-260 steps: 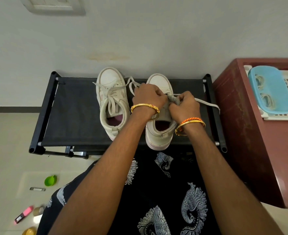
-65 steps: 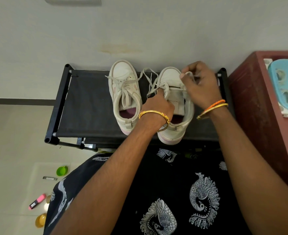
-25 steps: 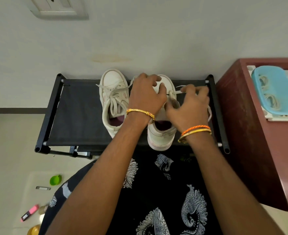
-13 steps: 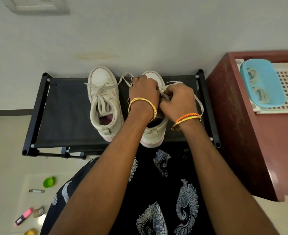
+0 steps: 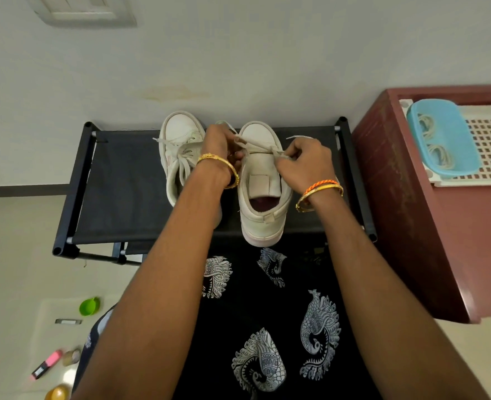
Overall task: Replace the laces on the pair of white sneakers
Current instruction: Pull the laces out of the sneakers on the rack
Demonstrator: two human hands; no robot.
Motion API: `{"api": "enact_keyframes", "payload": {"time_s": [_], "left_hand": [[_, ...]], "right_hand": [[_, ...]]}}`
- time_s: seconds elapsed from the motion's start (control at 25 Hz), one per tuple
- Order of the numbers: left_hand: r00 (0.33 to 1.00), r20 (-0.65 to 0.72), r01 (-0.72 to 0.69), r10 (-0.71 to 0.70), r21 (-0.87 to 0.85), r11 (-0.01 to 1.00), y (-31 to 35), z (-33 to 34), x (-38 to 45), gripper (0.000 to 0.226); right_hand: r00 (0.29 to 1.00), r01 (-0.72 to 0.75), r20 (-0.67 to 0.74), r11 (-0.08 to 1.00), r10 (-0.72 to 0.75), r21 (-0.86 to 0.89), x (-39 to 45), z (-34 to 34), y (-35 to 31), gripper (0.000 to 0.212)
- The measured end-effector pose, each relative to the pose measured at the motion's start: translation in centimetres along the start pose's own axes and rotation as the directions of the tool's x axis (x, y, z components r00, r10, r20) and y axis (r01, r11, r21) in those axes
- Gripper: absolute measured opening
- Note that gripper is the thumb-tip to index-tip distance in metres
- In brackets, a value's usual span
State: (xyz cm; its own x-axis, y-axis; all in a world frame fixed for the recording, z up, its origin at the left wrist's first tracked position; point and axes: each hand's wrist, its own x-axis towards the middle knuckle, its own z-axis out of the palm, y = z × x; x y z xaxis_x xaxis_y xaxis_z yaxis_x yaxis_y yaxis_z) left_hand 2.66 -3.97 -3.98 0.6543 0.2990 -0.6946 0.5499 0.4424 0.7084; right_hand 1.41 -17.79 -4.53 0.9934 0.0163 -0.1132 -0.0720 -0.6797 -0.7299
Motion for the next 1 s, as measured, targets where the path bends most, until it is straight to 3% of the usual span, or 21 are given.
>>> {"api": "enact_keyframes", "payload": {"time_s": [0.08, 0.16, 0.2, 0.28, 0.36, 0.56, 0.72, 0.8, 0.92, 1.0], "left_hand": [[0.999, -0.006, -0.036, 0.036, 0.054, 0.998, -0.2, -0.1, 0.1, 0.037], [0.978, 0.002, -0.202, 0.209, 0.272, 0.941, -0.5, 0.2, -0.4, 0.015], [0.944, 0.049, -0.315, 0.325, 0.419, 0.852, -0.7, 0.5, -0.5, 0.006], [0.873, 0.198, -0.439, 0.446, 0.718, 0.541, -1.4, 0.7, -0.2, 0.019], [0.841, 0.260, -0.440, 0.474, 0.839, 0.321, -1.6, 1.2, 0.3, 0.022], [0.824, 0.215, -0.345, 0.524, 0.924, 0.164, -1.8, 2.4, 0.3, 0.020], [0.870, 0.233, -0.389, 0.434, 0.865, 0.317, -1.7, 1.7, 0.7, 0.021], [0.914, 0.233, -0.384, 0.331, 0.759, 0.526, -1.0, 1.2, 0.1, 0.020], [0.952, 0.213, -0.297, 0.220, 0.471, 0.830, 0.2, 0.0, -1.5, 0.016], [0.942, 0.270, -0.247, 0.198, 0.161, 0.956, 0.8, -1.4, -1.5, 0.006]], "right_hand": [[1.000, -0.029, 0.004, 1.000, 0.029, -0.007, 0.0, 0.2, -0.2, 0.008], [0.999, -0.036, -0.026, 0.999, 0.035, -0.020, 0.0, 0.3, -0.5, 0.011], [0.999, -0.032, -0.032, 0.999, 0.031, -0.032, -0.2, 0.4, -0.5, 0.012], [1.000, -0.022, -0.009, 0.998, 0.022, -0.057, -0.5, 0.7, -0.5, 0.013], [0.999, -0.030, 0.017, 0.997, 0.031, -0.066, -0.7, 1.1, -0.4, 0.018], [0.998, -0.034, -0.061, 0.998, 0.031, -0.050, -0.9, 1.3, -0.4, 0.018], [0.993, -0.056, -0.107, 0.998, 0.052, -0.031, -1.3, 1.4, -0.5, 0.013], [0.990, -0.075, -0.126, 0.996, 0.070, -0.039, -1.5, 1.4, -0.6, 0.013], [0.987, -0.110, -0.125, 0.992, 0.103, -0.054, -1.6, 1.2, -0.8, 0.014], [0.989, -0.136, -0.069, 0.988, 0.131, -0.074, -1.5, 0.9, -0.9, 0.021]]}}
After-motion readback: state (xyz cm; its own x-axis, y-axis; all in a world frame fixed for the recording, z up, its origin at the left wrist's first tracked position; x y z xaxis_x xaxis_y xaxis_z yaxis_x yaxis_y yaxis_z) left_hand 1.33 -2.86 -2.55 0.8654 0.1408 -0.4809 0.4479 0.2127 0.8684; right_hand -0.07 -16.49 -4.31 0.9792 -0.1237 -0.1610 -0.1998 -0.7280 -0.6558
